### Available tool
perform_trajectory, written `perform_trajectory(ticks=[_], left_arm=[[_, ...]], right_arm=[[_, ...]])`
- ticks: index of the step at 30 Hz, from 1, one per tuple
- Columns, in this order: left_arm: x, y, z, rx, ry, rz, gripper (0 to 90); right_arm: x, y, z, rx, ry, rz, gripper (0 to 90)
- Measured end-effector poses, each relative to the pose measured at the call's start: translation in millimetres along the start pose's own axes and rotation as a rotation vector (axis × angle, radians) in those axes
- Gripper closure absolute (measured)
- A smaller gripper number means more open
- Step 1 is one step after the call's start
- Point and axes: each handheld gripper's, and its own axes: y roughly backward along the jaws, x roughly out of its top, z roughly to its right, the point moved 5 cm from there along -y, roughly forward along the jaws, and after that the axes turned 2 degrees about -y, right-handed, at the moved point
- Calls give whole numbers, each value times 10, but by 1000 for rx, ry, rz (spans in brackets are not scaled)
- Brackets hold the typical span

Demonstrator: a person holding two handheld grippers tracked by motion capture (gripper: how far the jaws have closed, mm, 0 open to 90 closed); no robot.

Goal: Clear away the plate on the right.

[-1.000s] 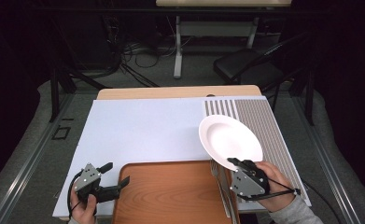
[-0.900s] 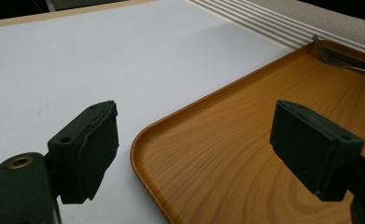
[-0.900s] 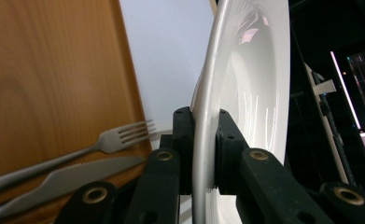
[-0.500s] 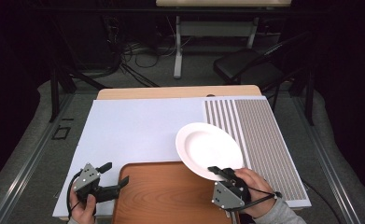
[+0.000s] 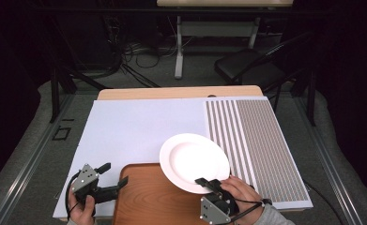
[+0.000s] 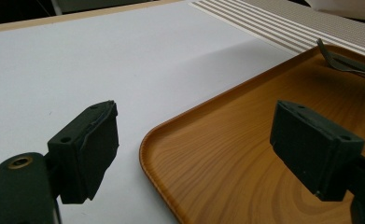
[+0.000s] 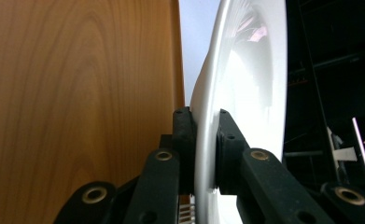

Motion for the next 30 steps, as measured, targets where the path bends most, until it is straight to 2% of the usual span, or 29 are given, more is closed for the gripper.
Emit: perform_trajectory(ticks=[2,7,8,11,16,17,19,30], left_arm=[[0,2,-4,0,-1,1,157],[1,8,-7,2,1,2,157],[1,8,-8,2,1,2,157],[2,12,-10,4,5,4,157],[0,11,-12,5,4,2,157],[0,11,-13,4,3,2,157],[-1,11,-14,4,3,2,157],[-2,8,-10,2,5,2,157]], right_arm=[[34,-2,-58,11,-8,5,810],[105,-28,-177,40,17,23,811],[126,-42,-204,46,36,34,810],[154,-56,-282,67,31,31,810],[202,-100,-410,105,59,44,810],[206,-112,-448,114,46,51,810],[215,-127,-493,127,51,53,810],[233,-160,-602,160,61,48,809]])
